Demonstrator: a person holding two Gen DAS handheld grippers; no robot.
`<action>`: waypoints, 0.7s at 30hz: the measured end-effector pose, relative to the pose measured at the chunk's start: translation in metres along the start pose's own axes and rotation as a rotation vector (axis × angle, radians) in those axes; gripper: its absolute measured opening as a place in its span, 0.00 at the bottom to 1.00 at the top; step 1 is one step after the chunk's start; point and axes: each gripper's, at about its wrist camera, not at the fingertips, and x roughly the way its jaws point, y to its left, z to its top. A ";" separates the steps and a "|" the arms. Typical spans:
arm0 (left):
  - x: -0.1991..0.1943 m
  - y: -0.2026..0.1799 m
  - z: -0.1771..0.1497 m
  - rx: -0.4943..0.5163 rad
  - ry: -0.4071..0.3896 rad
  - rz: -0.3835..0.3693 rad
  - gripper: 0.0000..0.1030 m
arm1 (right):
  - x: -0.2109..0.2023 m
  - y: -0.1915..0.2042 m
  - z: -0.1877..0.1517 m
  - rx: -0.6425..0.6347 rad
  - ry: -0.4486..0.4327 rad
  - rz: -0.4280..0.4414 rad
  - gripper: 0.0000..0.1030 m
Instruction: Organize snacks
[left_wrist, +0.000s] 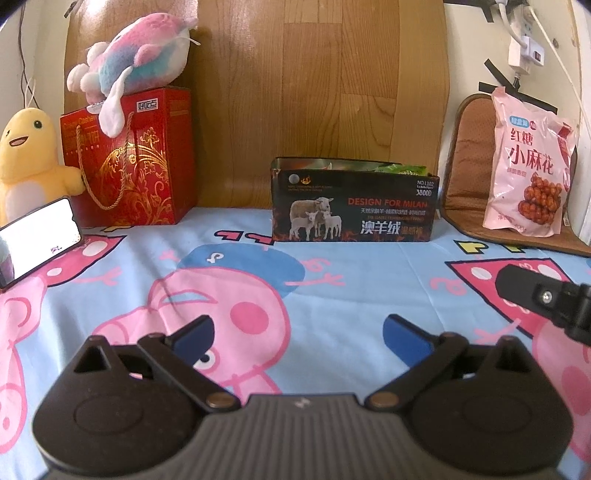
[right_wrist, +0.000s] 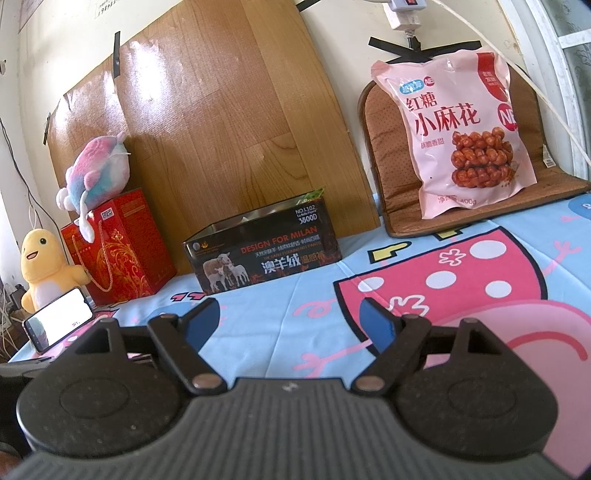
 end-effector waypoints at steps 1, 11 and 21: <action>0.000 0.000 0.000 0.000 0.000 0.000 0.99 | 0.000 0.000 0.000 0.000 0.000 -0.001 0.82; 0.000 0.000 -0.001 0.003 -0.001 -0.008 0.99 | 0.000 0.000 0.000 0.001 0.000 -0.001 0.82; -0.001 -0.001 -0.001 0.009 -0.005 -0.019 0.99 | -0.001 0.000 0.000 0.000 0.001 0.000 0.83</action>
